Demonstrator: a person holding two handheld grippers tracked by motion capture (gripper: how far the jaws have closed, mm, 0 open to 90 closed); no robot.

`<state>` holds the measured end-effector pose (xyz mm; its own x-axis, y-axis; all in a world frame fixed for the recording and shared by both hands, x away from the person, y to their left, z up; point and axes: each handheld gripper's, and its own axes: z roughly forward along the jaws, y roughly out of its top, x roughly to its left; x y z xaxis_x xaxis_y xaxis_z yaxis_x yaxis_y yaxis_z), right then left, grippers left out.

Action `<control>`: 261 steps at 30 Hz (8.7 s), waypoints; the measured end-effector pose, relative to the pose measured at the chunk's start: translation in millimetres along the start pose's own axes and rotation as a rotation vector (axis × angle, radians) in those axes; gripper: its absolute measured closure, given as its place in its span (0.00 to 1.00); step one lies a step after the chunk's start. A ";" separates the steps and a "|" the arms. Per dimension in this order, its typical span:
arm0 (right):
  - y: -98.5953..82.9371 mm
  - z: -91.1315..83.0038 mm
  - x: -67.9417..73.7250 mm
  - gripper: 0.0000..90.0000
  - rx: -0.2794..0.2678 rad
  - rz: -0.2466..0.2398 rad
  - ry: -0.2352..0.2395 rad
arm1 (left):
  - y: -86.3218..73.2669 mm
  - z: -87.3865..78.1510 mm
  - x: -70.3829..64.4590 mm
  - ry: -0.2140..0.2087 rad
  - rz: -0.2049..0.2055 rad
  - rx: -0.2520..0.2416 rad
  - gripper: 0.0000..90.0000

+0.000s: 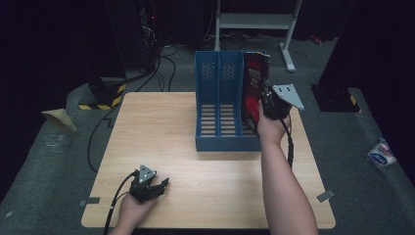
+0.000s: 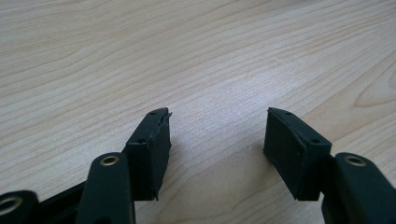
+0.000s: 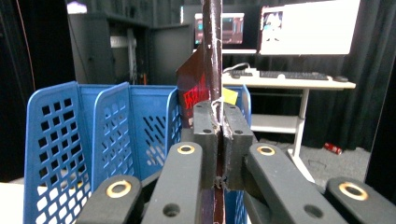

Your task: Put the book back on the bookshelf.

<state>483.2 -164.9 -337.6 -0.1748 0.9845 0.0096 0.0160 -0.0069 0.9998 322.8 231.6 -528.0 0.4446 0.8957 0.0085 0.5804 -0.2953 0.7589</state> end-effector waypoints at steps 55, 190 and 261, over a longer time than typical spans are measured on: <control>46.9 -37.9 -27.0 0.97 0.182 0.052 0.054 | 0.5 0.4 0.3 0.001 0.000 0.003 0.45; -40.3 -13.0 -15.4 0.96 -0.070 0.039 -0.115 | 0.3 -0.2 0.5 0.009 0.006 0.002 0.46; -14.7 0.4 -1.8 0.96 -0.014 -0.020 -0.148 | 0.1 -0.1 0.3 0.005 0.003 0.001 0.46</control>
<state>483.7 -166.5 -352.4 -0.0283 0.9995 -0.0113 -0.0003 0.0113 0.9999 322.9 231.9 -527.8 0.4432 0.8963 0.0143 0.5793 -0.2985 0.7585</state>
